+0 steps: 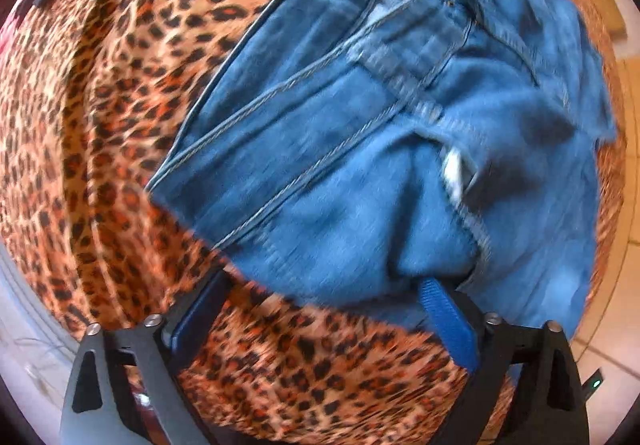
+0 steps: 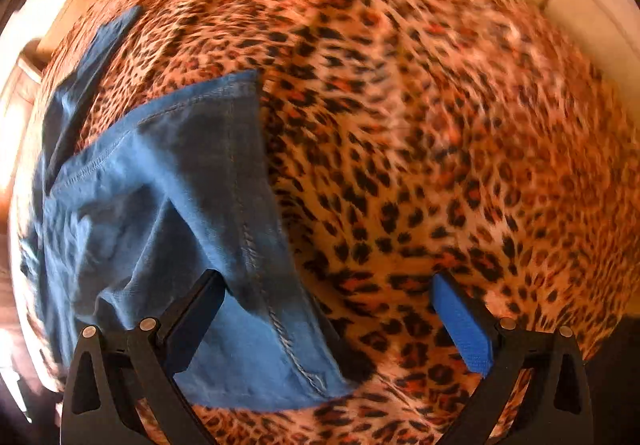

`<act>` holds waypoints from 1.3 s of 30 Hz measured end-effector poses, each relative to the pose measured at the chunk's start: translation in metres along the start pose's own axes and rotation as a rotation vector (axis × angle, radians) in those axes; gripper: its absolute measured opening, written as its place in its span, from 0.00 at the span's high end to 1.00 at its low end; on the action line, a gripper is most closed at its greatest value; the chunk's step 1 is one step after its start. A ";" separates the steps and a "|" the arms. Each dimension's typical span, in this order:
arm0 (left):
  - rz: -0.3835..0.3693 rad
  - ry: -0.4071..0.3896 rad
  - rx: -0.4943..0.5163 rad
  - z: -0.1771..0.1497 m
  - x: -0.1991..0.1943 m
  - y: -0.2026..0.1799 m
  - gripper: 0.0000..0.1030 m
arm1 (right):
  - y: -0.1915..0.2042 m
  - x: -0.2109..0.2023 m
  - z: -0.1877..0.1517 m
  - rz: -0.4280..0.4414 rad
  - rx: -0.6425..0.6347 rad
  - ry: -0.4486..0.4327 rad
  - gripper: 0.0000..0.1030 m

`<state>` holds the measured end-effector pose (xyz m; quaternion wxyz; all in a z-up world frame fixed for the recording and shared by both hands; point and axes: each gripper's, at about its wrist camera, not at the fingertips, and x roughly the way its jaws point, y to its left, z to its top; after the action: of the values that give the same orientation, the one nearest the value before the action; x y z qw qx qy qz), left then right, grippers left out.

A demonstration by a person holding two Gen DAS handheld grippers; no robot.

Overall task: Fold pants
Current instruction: 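Lower both grippers toward the jeans, left at the waistband, right at the leg hem, then close the left gripper on the waistband while the right gripper grasps the leg hem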

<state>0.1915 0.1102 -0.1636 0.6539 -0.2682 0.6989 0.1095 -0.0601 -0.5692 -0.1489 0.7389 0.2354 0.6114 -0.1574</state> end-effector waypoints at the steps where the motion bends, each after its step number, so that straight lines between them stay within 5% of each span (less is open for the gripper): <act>1: 0.007 -0.007 -0.011 0.004 0.001 -0.003 0.05 | 0.007 -0.002 -0.001 0.011 -0.039 -0.011 0.13; 2: 0.007 -0.024 -0.012 0.007 0.001 -0.005 0.07 | 0.016 -0.006 -0.002 0.002 -0.103 -0.028 0.47; 4: 0.066 -0.079 0.002 0.012 -0.001 -0.013 0.19 | 0.033 -0.011 -0.001 -0.009 -0.237 -0.028 0.79; 6: 0.122 -0.091 0.016 0.013 -0.003 -0.021 0.43 | 0.038 -0.020 0.006 0.019 -0.318 -0.023 0.86; 7: 0.145 -0.092 0.028 0.013 -0.005 -0.022 0.53 | 0.035 -0.029 0.013 0.031 -0.321 -0.036 0.86; 8: 0.144 -0.080 0.044 0.012 -0.009 -0.022 0.74 | 0.025 -0.049 0.024 0.063 -0.290 -0.081 0.86; 9: 0.136 -0.070 0.047 0.010 -0.013 -0.026 0.76 | 0.016 -0.061 0.031 0.096 -0.262 -0.108 0.85; 12: 0.110 -0.034 0.015 0.009 -0.013 -0.012 0.76 | -0.006 -0.076 0.048 0.091 -0.248 -0.124 0.84; 16: 0.158 -0.045 0.056 0.009 -0.003 -0.018 0.75 | -0.033 -0.029 0.056 -0.098 -0.187 0.022 0.81; 19: 0.166 -0.043 0.168 -0.002 -0.011 -0.026 0.73 | -0.054 -0.039 0.066 -0.057 -0.119 -0.012 0.80; 22: 0.083 -0.076 0.217 0.002 -0.043 -0.024 0.67 | -0.042 -0.069 0.092 -0.031 -0.170 -0.090 0.74; 25: 0.034 -0.088 0.189 0.036 -0.072 -0.028 0.66 | 0.001 -0.094 0.138 0.029 -0.251 -0.154 0.57; 27: -0.007 -0.121 0.166 0.069 -0.095 -0.034 0.66 | 0.041 -0.108 0.177 0.110 -0.301 -0.193 0.57; 29: 0.041 -0.249 0.147 0.100 -0.134 -0.042 0.64 | 0.082 -0.116 0.215 0.200 -0.325 -0.225 0.53; 31: 0.013 -0.339 0.149 0.123 -0.171 -0.056 0.55 | 0.123 -0.113 0.253 0.270 -0.327 -0.234 0.40; 33: -0.027 -0.386 0.135 0.141 -0.192 -0.068 0.31 | 0.165 -0.098 0.281 0.312 -0.328 -0.230 0.40; 34: -0.030 -0.395 0.120 0.161 -0.194 -0.073 0.22 | 0.175 -0.091 0.287 0.326 -0.323 -0.221 0.38; 35: -0.026 -0.394 0.108 0.146 -0.187 -0.073 0.14 | 0.193 -0.073 0.296 0.346 -0.309 -0.187 0.36; 39: -0.060 -0.308 0.004 0.201 -0.126 -0.077 0.16 | 0.228 -0.001 0.316 0.329 -0.249 -0.102 0.36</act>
<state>0.4028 0.1765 -0.0506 0.7569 -0.2676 0.5821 0.1286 0.3202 -0.5485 -0.0675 0.8080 0.2308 0.5412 0.0303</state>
